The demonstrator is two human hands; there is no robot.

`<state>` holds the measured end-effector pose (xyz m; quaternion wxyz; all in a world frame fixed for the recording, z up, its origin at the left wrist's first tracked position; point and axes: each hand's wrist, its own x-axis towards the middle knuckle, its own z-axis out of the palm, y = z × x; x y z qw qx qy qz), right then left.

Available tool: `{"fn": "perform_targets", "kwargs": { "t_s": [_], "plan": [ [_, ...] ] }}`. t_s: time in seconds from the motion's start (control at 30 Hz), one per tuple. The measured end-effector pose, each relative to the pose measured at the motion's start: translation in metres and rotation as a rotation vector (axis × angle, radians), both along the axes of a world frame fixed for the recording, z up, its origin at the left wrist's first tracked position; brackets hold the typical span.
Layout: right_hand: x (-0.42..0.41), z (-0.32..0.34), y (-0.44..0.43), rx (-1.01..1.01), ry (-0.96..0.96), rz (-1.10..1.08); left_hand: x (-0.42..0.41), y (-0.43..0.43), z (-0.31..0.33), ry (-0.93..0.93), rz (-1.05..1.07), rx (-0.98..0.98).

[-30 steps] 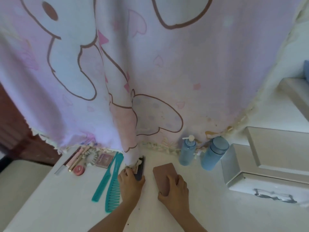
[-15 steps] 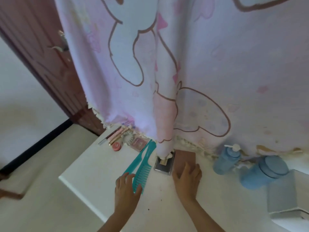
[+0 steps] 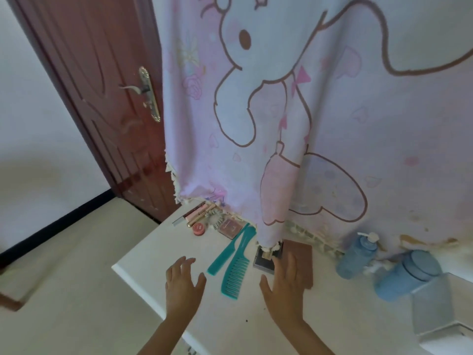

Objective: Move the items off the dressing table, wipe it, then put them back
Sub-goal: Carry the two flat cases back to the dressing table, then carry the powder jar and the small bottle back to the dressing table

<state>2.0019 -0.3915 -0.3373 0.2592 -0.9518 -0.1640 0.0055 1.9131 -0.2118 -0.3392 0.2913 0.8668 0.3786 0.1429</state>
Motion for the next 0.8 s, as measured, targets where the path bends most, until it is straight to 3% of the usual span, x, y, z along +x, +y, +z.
{"fn": "perform_targets", "kwargs": {
  "t_s": [0.2,0.43,0.6,0.7,0.8],
  "plan": [
    [-0.055,0.027,0.070,0.013,-0.189,0.119,-0.075,0.085,0.046,-0.210,0.122,0.027],
    [-0.146,0.046,0.181,-0.034,-0.181,0.409,-0.223,0.185,0.067,-0.108,0.295,0.078],
    [-0.214,0.074,0.265,-0.031,-0.357,0.667,-0.336,0.235,0.091,-0.105,0.480,0.138],
    [-0.253,0.099,0.319,-0.014,-0.341,0.851,-0.396,0.257,0.112,-0.124,0.600,0.202],
    [-0.290,0.125,0.369,0.019,-0.483,1.023,-0.445,0.274,0.135,-0.137,0.724,0.271]
  ]
}}
